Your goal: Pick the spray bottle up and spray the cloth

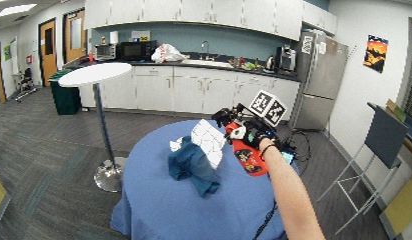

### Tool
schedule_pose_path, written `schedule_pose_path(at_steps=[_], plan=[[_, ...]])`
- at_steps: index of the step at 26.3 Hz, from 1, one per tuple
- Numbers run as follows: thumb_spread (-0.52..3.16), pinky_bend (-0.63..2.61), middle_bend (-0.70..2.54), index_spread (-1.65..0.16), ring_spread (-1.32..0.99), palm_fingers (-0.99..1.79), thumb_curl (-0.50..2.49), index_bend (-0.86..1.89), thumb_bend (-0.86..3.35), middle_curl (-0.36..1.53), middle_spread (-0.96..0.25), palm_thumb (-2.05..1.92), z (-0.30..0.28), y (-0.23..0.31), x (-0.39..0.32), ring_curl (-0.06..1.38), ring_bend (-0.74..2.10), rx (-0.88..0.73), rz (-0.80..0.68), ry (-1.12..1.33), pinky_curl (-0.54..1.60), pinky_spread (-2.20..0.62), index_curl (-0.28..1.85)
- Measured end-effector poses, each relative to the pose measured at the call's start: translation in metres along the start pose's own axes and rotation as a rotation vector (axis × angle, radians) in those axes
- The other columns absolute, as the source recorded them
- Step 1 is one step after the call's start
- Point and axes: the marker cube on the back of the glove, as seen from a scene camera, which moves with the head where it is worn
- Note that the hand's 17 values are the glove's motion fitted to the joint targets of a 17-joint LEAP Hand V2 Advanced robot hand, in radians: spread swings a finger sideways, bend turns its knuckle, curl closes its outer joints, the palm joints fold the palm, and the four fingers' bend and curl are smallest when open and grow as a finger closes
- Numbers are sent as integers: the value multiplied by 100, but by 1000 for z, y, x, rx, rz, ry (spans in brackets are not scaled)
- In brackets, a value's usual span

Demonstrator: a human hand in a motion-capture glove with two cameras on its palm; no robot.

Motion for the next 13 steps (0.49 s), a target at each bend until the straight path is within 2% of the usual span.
schedule_pose_path(at_steps=[13], plan=[[71, 45, 45, -18, -11, 115, 65, 12, -3, 47, -12, 99, 12, -2, 11, 41, 49, -25, 24, 2, 34, 1, 32]])
